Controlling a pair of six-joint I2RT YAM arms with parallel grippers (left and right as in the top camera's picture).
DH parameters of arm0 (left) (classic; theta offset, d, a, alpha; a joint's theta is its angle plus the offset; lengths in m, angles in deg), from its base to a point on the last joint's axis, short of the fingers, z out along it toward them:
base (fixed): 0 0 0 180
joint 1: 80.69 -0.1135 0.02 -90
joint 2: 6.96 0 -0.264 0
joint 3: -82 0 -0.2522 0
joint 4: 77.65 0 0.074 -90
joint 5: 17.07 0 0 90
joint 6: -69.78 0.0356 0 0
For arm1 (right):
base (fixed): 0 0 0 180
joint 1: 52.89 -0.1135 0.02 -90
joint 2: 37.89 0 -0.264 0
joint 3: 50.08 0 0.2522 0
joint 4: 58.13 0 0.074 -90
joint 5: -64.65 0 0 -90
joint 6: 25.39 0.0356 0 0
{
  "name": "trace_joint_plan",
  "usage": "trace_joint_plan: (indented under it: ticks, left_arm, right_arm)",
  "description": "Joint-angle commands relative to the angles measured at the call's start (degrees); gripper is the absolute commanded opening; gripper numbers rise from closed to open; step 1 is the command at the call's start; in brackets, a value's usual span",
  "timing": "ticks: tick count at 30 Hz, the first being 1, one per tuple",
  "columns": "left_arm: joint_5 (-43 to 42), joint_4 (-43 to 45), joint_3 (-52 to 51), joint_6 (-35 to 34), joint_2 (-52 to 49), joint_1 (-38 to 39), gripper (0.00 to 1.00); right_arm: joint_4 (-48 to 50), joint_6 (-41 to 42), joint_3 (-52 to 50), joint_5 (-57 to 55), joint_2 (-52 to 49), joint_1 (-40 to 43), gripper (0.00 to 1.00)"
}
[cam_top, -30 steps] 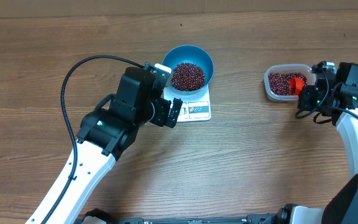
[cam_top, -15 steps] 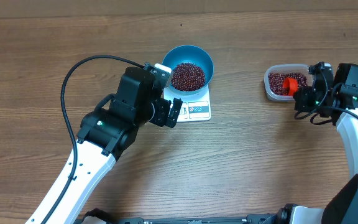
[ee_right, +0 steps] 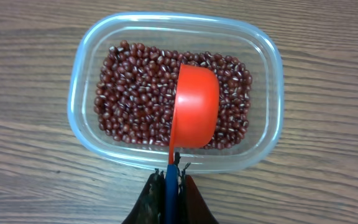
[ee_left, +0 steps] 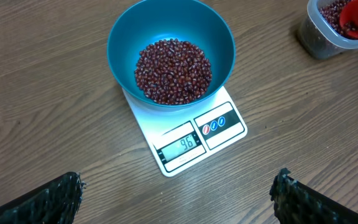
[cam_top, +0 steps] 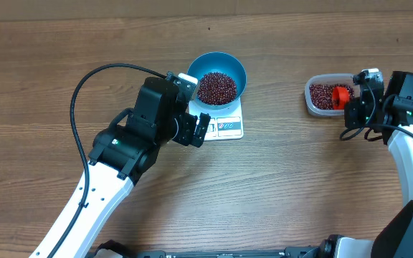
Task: Scoop item into bowl and weigh 150g on scale
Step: 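Lower the red scoop into the bean tub and scoop beans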
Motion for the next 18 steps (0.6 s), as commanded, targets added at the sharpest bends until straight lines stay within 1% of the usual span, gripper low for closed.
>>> trace_joint_plan:
  ticks: [1,4,9,14,18]
  left_arm:
    - [-0.42,0.22,0.28,-0.81,0.17,-0.26,0.99]
    - [-0.42,0.22,0.28,-0.79,0.17,-0.24,1.00]
    - [-0.42,0.22,0.28,-0.79,0.17,-0.26,0.99]
    - [-0.42,0.22,0.28,-0.79,0.17,-0.24,1.00]
    - [-0.42,0.22,0.28,-0.79,0.17,-0.26,0.99]
  right_arm:
    - [-0.17,-2.80,0.11,-1.18,-0.35,0.31,0.04]
    - [-0.59,-2.38,0.07,-0.96,-0.70,0.33,0.04]
    - [-1.25,-2.12,0.07,2.78,-3.34,0.31,0.04]
    - [-0.31,2.45,0.09,3.78,-3.98,0.33,0.04]
    - [-0.83,3.30,0.07,7.76,-4.00,0.33,0.04]
